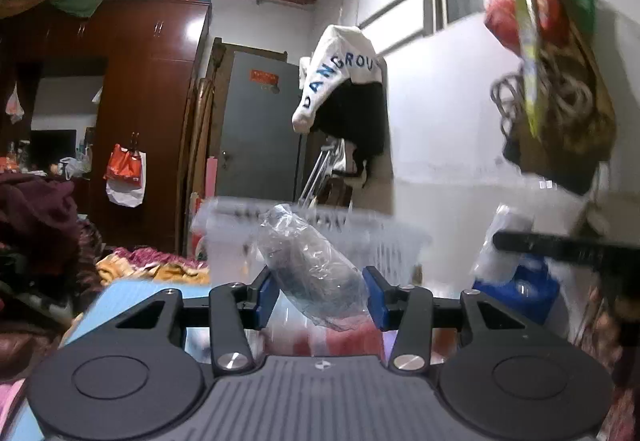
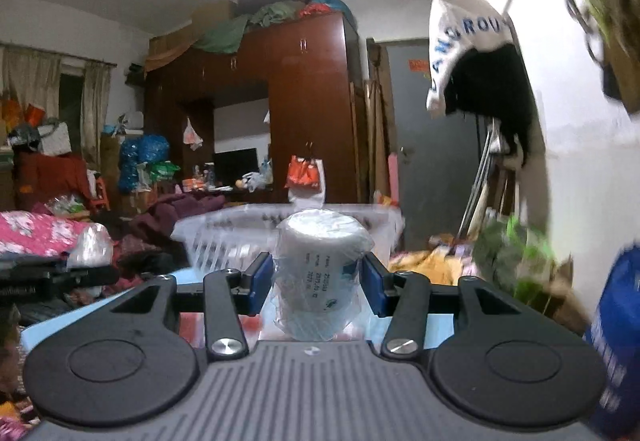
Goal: Organize objects
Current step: 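Carry both items into the white basket and open both tools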
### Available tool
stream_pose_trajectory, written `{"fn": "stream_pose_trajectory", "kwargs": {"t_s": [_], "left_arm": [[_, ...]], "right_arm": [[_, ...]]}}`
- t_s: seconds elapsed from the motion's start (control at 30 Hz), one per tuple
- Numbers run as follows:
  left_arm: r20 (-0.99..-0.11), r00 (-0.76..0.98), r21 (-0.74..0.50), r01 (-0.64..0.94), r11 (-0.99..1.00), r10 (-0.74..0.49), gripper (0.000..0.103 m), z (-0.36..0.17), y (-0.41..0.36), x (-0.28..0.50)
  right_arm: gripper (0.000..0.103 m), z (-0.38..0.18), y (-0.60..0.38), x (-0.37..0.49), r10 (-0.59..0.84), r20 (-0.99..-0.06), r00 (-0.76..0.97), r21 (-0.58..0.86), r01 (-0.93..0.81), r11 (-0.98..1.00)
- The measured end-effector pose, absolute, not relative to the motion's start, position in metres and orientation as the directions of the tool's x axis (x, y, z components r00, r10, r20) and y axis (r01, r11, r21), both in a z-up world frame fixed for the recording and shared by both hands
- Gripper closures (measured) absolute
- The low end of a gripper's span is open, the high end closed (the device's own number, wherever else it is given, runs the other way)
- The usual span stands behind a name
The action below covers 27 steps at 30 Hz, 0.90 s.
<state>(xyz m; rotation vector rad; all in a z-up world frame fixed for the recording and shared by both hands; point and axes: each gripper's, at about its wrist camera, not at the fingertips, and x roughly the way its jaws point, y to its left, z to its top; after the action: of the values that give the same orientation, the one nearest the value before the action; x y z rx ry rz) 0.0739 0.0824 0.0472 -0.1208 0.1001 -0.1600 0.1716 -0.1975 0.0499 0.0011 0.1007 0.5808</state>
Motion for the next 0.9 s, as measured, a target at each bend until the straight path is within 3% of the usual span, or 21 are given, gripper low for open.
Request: {"fn": "stream_pose_trajectory", "kwargs": {"t_s": [0.2, 0.3, 0.53, 0.57, 0.6, 0.63, 0.67, 0.77, 0.9], "left_arm": [[-0.144, 0.977, -0.175, 0.133, 0.976, -0.159, 0.053, 0.103, 0.082, 0.157], [-0.180, 0.977, -0.127, 0.093, 0.988, -0.115, 0.053, 0.118, 0.072, 0.192], [-0.299, 0.951, -0.108, 0.047, 0.993, -0.078, 0.053, 0.102, 0.061, 0.240], [-0.317, 0.946, -0.100, 0.042, 0.994, -0.072, 0.052, 0.098, 0.061, 0.245], [-0.327, 0.944, -0.080, 0.026, 0.996, -0.051, 0.046, 0.095, 0.060, 0.248], [-0.338, 0.941, -0.042, -0.002, 0.999, -0.012, 0.031, 0.092, 0.058, 0.252], [-0.343, 0.939, -0.003, -0.034, 0.999, 0.031, 0.025, 0.090, 0.057, 0.253], [-0.323, 0.944, 0.036, -0.051, 0.998, 0.060, 0.023, 0.087, 0.059, 0.239], [-0.289, 0.956, -0.054, 0.032, 0.998, -0.047, 0.019, 0.083, 0.074, 0.183]], "right_arm": [[0.052, 0.079, -0.159, 0.222, 0.571, -0.066, 0.818, -0.007, -0.573, 0.820], [0.052, 0.080, -0.138, 0.254, 0.511, -0.105, 0.853, -0.064, -0.519, 0.853], [0.052, 0.073, -0.126, 0.280, 0.502, -0.175, 0.847, -0.083, -0.521, 0.850], [0.050, 0.072, -0.126, 0.280, 0.500, -0.182, 0.846, -0.085, -0.520, 0.850], [0.038, 0.072, -0.126, 0.280, 0.500, -0.191, 0.845, -0.083, -0.521, 0.849], [0.026, 0.071, -0.127, 0.279, 0.501, -0.203, 0.841, -0.073, -0.524, 0.849], [0.004, 0.070, -0.129, 0.278, 0.492, -0.209, 0.845, -0.059, -0.513, 0.857], [0.000, 0.072, -0.141, 0.261, 0.466, -0.189, 0.864, -0.041, -0.481, 0.876], [0.000, 0.054, -0.177, 0.216, 0.527, -0.175, 0.832, 0.073, -0.523, 0.849]]}}
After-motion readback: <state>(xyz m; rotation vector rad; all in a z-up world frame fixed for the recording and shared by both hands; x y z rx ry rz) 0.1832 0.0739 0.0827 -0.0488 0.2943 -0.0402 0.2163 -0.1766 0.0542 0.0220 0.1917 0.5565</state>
